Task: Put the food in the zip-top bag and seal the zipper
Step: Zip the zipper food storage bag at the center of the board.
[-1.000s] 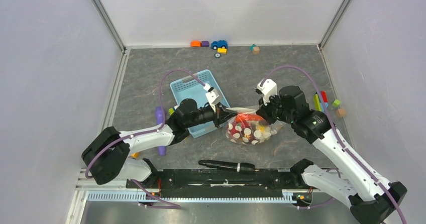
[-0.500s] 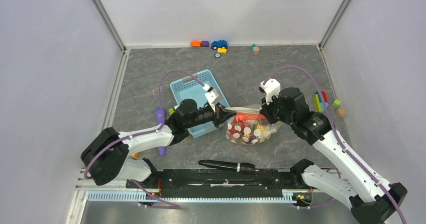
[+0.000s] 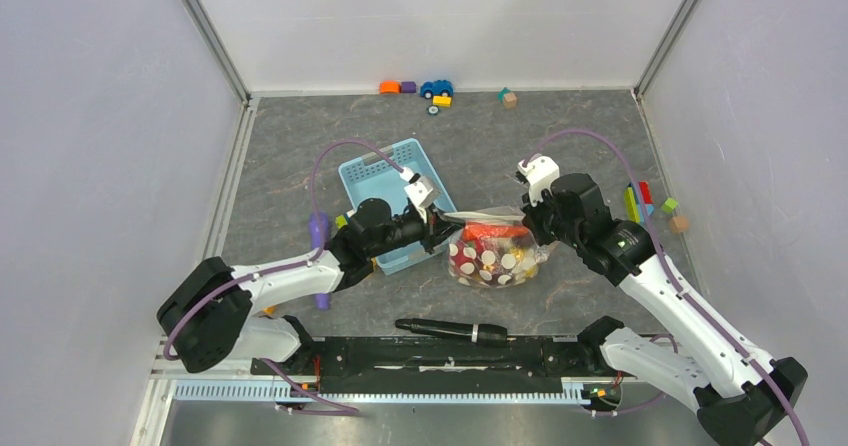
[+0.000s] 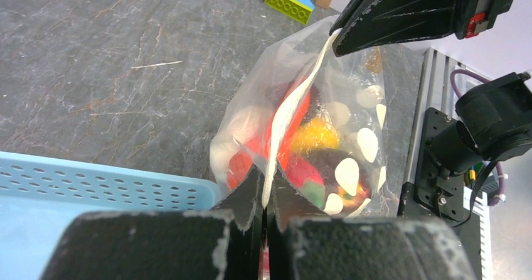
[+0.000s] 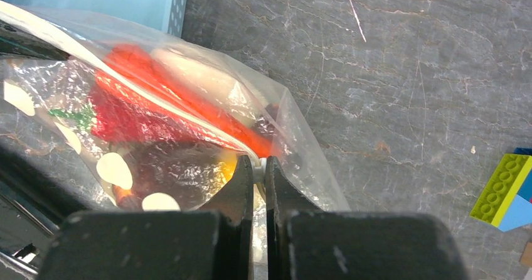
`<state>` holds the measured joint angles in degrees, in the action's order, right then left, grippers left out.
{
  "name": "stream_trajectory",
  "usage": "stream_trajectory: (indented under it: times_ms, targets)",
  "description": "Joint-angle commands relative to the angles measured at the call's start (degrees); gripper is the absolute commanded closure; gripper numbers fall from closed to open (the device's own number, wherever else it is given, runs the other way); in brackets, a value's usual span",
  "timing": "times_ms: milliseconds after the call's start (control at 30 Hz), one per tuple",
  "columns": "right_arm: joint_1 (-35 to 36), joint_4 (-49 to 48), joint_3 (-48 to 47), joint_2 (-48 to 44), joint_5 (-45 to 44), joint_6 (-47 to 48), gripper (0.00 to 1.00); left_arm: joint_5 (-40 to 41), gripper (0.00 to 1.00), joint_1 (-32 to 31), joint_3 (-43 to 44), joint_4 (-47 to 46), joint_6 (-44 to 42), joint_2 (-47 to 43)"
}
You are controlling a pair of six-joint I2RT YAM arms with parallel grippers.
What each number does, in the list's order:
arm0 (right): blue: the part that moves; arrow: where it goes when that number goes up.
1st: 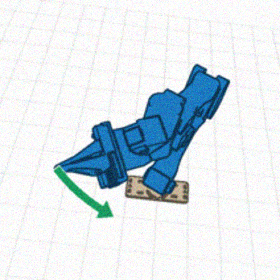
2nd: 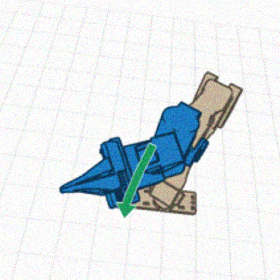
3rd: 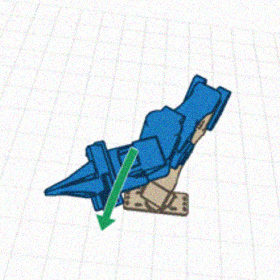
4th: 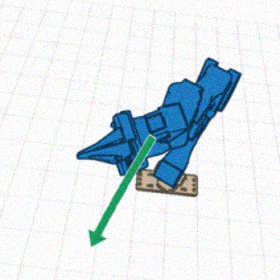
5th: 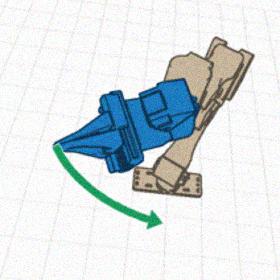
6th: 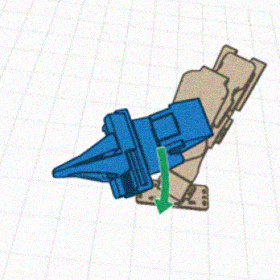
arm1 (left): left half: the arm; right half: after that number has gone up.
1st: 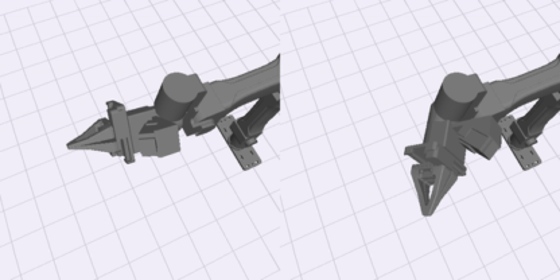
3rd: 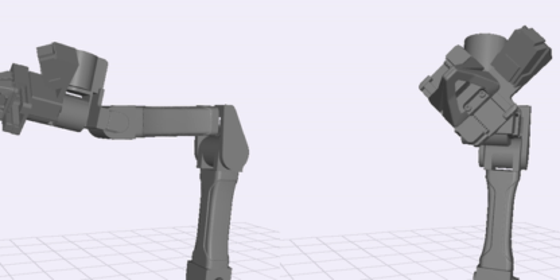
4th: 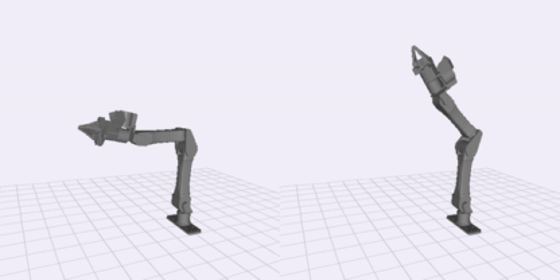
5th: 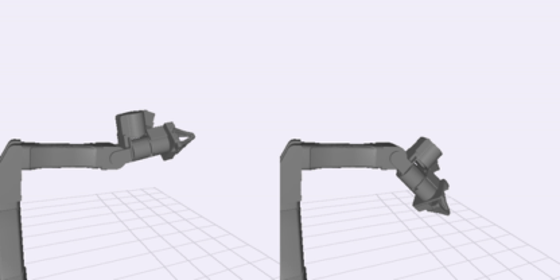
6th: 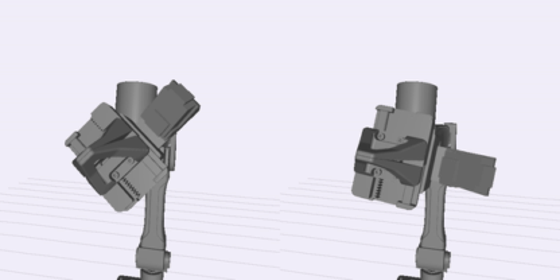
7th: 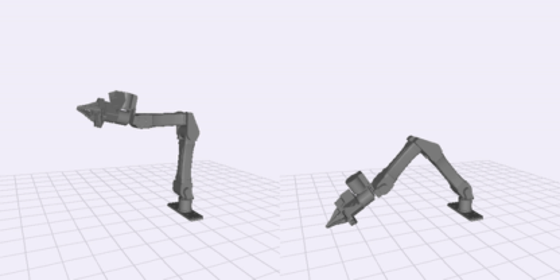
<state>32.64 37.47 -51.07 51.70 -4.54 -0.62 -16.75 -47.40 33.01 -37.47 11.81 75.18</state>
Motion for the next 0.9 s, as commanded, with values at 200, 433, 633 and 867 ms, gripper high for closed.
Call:
stream_trajectory:
  times_ms: [200, 433, 633, 867]
  targets:
    - [-0.98, 6.25, -2.61, -0.65, -12.98, 0.71, 1.0, 7.2, 0.98, 0.81, -1.87, 2.46, -5.04, -3.45]
    - [-1.0, 7.37, -2.98, -0.04, -15.55, -0.99, 1.0, 8.38, 0.98, 0.81, -2.41, 2.67, -5.57, -4.0]
    - [-0.98, 8.05, -2.5, 0.17, -18.71, -2.28, 1.0, 9.07, 0.98, 0.86, -2.4, 3.21, -5.92, -4.26]
    - [-0.95, 8.98, -2.37, 0.42, -21.69, -3.13, 1.0, 9.7, 0.98, 0.81, -2.85, 3.4, -6.34, -5.08]
